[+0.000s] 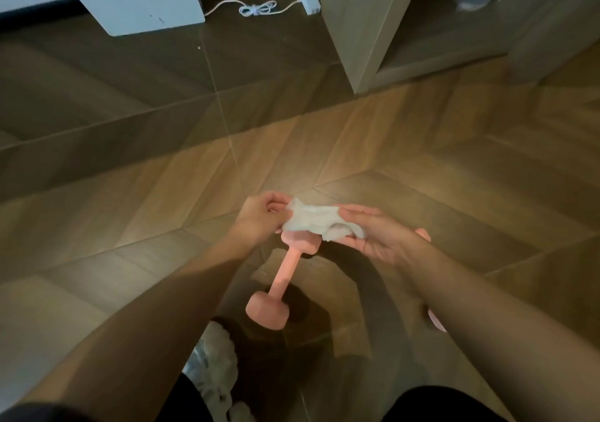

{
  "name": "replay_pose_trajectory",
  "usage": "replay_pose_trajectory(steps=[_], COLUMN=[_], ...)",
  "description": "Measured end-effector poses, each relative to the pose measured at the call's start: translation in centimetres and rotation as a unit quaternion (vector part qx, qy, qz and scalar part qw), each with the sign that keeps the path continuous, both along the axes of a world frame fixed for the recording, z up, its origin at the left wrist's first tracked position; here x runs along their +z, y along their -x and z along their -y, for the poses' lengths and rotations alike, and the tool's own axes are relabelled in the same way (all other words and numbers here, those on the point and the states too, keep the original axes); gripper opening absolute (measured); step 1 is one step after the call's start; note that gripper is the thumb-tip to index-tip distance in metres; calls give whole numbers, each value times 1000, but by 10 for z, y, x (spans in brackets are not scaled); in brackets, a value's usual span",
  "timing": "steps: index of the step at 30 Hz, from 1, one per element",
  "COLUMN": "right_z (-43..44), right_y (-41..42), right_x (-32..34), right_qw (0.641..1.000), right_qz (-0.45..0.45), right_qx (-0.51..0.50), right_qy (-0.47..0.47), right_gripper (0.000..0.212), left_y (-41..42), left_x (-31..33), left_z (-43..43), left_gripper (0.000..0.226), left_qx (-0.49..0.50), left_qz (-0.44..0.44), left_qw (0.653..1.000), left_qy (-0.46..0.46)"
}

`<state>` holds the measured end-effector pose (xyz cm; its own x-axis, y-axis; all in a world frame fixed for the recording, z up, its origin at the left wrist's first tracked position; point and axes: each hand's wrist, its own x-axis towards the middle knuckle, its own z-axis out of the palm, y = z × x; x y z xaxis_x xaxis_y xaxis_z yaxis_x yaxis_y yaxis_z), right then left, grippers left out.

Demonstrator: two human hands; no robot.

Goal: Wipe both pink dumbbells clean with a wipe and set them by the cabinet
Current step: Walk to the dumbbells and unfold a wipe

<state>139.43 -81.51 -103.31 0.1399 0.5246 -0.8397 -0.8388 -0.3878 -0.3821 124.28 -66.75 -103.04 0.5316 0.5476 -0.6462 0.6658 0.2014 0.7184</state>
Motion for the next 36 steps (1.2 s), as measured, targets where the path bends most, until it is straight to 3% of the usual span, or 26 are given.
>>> replay_pose_trajectory(steps=[4,10,17,21,26,29,32,36], right_z=[-8,-11,-8,-7,-1,1,2,0], right_y=[0,0,-7,-10,-13,-11,-11,-8], right_x=[-15,-18,-7,-3,-3,0,2,-2], right_qw=[995,997,994,994,996,989,992,994], right_qz=[-71,10,-53,19,-49,-89,-66,-74], right_qx=[-48,83,92,99,-12,-19,12,-22], right_qy=[-54,2,-39,29,-72,-116,-111,-71], right_gripper=[28,23,43,37,46,52,53,49], left_y=[-3,-1,-3,-3,-1,-1,-3,-3], left_x=[-16,-11,-5,-3,-6,-7,-5,1], left_z=[4,4,1,-3,-6,-3,-1,2], left_gripper=[20,20,23,23,23,22,24,25], left_qx=[64,99,113,130,158,130,124,102], left_qz=[48,85,126,138,140,136,140,148], left_qw=[996,991,985,982,977,982,982,984], left_qy=[28,20,-12,-20,-8,0,0,4])
